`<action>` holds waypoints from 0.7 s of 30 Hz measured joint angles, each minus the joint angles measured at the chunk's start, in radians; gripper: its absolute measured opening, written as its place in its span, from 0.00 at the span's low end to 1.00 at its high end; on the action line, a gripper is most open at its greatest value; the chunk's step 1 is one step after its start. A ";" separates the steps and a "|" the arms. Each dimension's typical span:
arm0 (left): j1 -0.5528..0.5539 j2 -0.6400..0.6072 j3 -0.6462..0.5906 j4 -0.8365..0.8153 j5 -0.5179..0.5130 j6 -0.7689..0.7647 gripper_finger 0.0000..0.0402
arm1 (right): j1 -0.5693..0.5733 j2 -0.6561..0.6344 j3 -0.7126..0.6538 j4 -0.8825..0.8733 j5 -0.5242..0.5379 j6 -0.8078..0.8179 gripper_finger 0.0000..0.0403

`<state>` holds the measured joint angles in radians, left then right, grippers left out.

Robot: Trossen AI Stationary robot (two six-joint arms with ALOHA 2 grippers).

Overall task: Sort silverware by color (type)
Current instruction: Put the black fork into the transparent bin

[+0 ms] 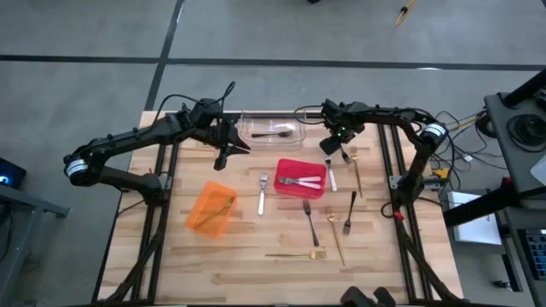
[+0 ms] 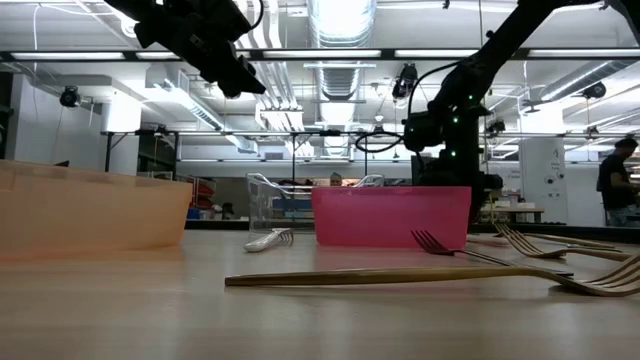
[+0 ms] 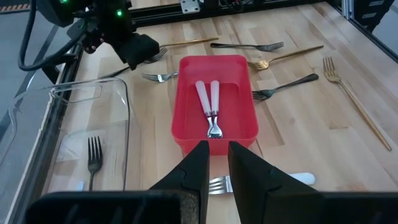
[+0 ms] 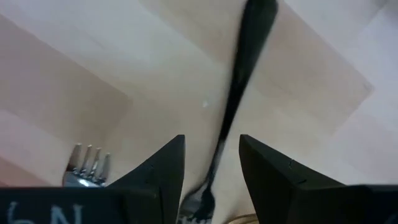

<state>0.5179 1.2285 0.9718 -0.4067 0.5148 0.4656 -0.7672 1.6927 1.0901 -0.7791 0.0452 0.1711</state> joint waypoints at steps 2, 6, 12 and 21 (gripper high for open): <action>0.000 0.000 0.000 0.002 0.000 0.000 0.10 | -0.007 -0.002 -0.006 -0.001 0.000 0.000 0.36; 0.000 0.000 0.000 0.005 -0.001 0.006 0.10 | -0.013 -0.002 -0.022 0.008 0.000 0.000 0.36; 0.000 0.000 0.000 0.014 -0.002 0.014 0.10 | -0.012 -0.002 -0.038 0.037 0.000 0.005 0.33; 0.000 0.000 0.000 0.013 -0.003 0.015 0.10 | -0.012 0.033 -0.058 0.071 -0.002 0.044 0.31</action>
<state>0.5179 1.2289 0.9718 -0.3937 0.5114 0.4805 -0.7795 1.7254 1.0321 -0.7086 0.0437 0.2154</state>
